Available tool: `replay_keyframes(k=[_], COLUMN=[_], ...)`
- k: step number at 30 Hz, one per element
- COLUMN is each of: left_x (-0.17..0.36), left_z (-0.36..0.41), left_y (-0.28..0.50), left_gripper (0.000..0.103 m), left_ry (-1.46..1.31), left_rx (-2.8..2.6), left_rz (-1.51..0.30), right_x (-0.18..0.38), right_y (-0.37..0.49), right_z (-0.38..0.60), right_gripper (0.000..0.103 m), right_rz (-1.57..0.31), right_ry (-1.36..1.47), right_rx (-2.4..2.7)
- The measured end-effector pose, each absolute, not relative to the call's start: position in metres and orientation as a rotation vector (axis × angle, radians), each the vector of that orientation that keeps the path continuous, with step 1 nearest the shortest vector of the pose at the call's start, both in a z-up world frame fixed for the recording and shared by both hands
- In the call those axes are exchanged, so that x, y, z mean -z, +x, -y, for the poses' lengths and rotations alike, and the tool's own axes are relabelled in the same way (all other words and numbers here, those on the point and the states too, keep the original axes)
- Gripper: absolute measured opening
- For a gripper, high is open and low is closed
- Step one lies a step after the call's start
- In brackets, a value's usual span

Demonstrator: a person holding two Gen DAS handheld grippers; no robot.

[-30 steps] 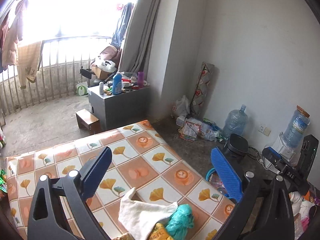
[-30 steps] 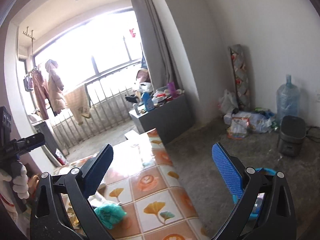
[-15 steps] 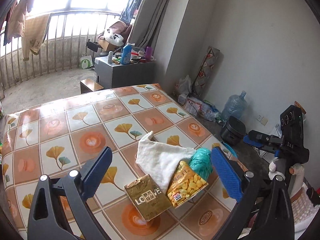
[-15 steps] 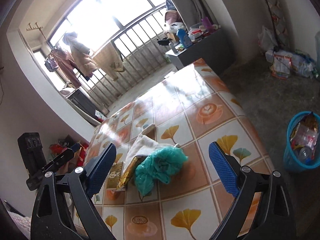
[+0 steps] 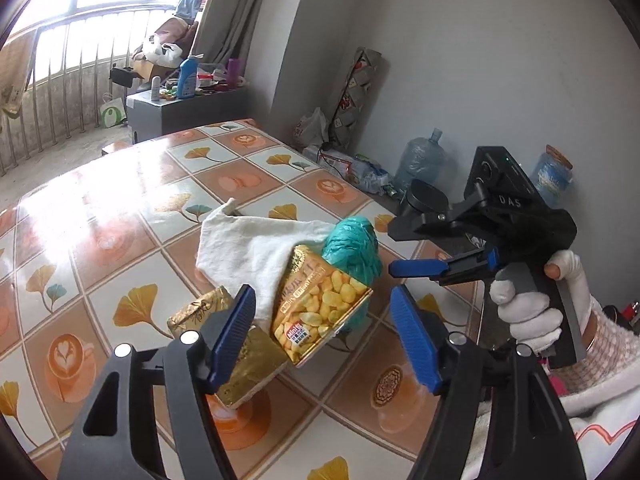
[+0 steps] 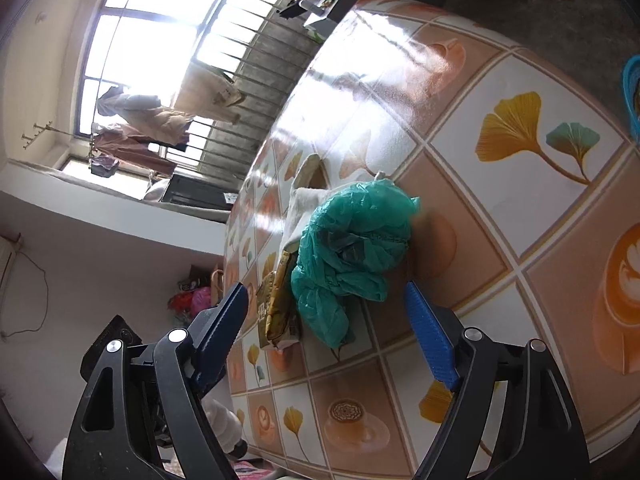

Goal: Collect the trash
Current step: 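Grasp the yellow chip bag with the left tool while the right tool grasps the green plastic bag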

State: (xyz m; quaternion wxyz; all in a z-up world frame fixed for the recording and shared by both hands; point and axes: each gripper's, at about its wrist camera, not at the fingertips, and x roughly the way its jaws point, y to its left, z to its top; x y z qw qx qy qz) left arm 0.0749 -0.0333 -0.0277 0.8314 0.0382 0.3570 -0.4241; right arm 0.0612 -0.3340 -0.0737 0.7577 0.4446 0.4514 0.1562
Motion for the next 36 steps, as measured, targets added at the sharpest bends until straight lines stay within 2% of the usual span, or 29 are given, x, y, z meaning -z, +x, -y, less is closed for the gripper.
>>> replay_keyframes(k=[4, 9, 14, 27, 31, 36], left_x=[0.037, 0.046, 0.053, 0.067, 0.07, 0.068], left_z=[0.048, 0.063, 0.068, 0.081, 0.081, 0.078], left_y=[0.07, 0.067, 0.07, 0.064, 0.067, 0.069], left_gripper=[0.065, 0.054, 0.045, 0.044, 0.044, 0.033], left_ry=[0.175, 0.309, 0.322, 0.427, 0.423, 0.39], left_rx=[0.889, 0.838, 0.834, 0.817, 0.797, 0.808], left_rz=[-0.738, -0.704, -0.714, -0.716, -0.734, -0.741], right_x=[0.074, 0.078, 0.077, 0.082, 0.083, 0.082], right_y=[0.064, 0.073, 0.073, 0.071, 0.072, 0.073], right_z=[0.332, 0.332, 0.329, 0.338, 0.338, 0.335], right_gripper=[0.076, 0.076, 0.075, 0.054, 0.05, 0.046], right_rz=[-1.003, -1.021, -1.024, -1.033, -1.032, -1.03], right_ry=[0.989, 0.997, 0.966, 0.994, 1.001, 1.005], right_rx=[-0.34, -0.308, -0.286, -0.249, -0.247, -0.251])
